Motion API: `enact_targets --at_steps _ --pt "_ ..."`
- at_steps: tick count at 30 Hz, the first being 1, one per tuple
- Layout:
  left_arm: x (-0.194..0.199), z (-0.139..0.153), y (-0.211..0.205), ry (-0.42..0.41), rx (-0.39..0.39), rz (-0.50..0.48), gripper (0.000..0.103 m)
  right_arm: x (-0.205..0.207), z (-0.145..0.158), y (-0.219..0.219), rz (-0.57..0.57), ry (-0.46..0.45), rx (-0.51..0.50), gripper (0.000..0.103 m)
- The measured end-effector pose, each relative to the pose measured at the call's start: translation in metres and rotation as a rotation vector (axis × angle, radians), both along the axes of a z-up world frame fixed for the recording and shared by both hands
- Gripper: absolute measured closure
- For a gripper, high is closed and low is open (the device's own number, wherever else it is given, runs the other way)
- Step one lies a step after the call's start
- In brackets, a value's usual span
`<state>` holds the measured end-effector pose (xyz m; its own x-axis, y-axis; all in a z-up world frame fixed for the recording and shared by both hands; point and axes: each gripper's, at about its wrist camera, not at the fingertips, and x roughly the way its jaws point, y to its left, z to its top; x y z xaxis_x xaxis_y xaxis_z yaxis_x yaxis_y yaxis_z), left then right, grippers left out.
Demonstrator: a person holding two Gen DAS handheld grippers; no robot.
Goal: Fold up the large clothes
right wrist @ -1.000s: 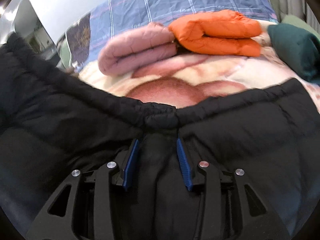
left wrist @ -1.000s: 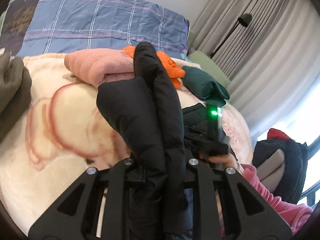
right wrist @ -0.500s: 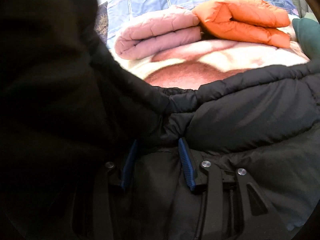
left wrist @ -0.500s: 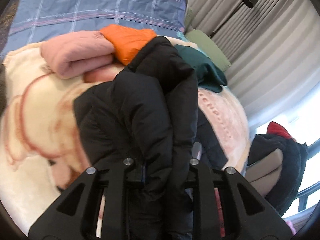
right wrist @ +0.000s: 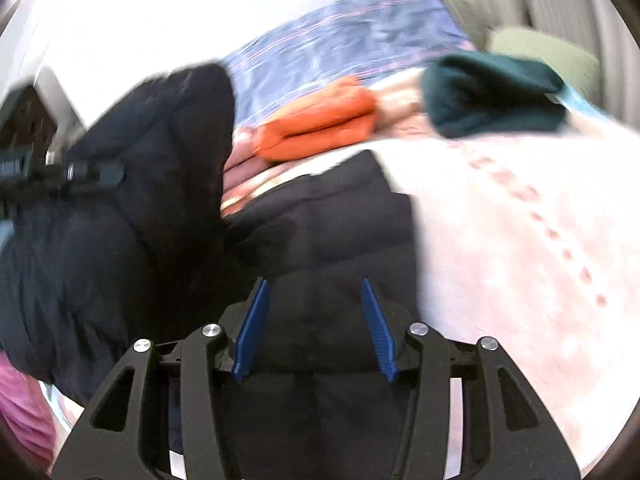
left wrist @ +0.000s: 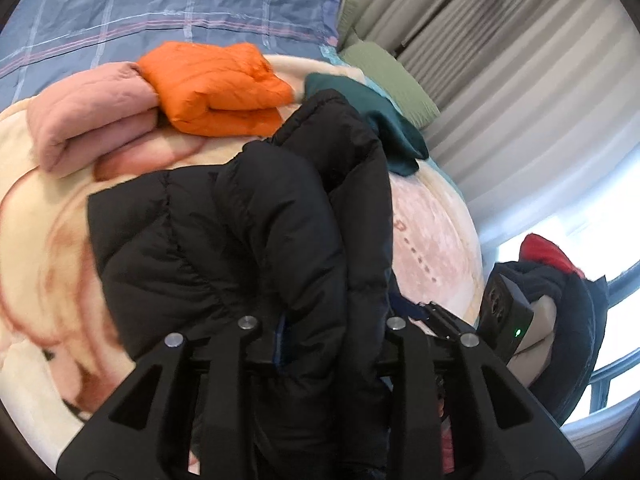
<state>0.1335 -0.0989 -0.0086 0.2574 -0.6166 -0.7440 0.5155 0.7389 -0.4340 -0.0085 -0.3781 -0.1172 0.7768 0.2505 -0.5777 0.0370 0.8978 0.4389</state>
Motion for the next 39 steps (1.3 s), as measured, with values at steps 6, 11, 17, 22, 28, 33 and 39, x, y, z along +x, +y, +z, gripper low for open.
enact_targets --at_steps 6,11,17,22,28,33,39 --pt "-0.001 -0.025 -0.062 -0.02 0.062 -0.048 0.057 -0.029 -0.004 -0.03 -0.049 -0.041 0.128 0.055" --pt "0.0 -0.042 -0.105 -0.03 0.06 -0.131 0.049 -0.068 0.016 -0.015 0.037 -0.144 0.104 0.053" --pt "-0.008 -0.047 -0.125 -0.068 0.039 -0.215 0.042 -0.114 0.04 0.01 0.112 -0.233 0.032 0.037" --pt "-0.007 -0.056 -0.133 -0.059 0.042 -0.227 0.04 -0.113 0.046 0.028 0.161 -0.23 0.055 0.024" --pt "-0.009 -0.064 -0.138 -0.053 0.012 -0.235 0.04 -0.084 0.03 0.024 -0.015 -0.111 0.055 0.086" --pt "-0.02 -0.026 -0.104 -0.189 -0.023 -0.24 0.043 -0.095 -0.004 -0.009 -0.059 -0.052 0.209 0.091" --pt "-0.01 -0.037 -0.07 -0.276 0.11 -0.183 0.064 -0.1 -0.028 -0.015 -0.093 0.002 0.273 0.074"
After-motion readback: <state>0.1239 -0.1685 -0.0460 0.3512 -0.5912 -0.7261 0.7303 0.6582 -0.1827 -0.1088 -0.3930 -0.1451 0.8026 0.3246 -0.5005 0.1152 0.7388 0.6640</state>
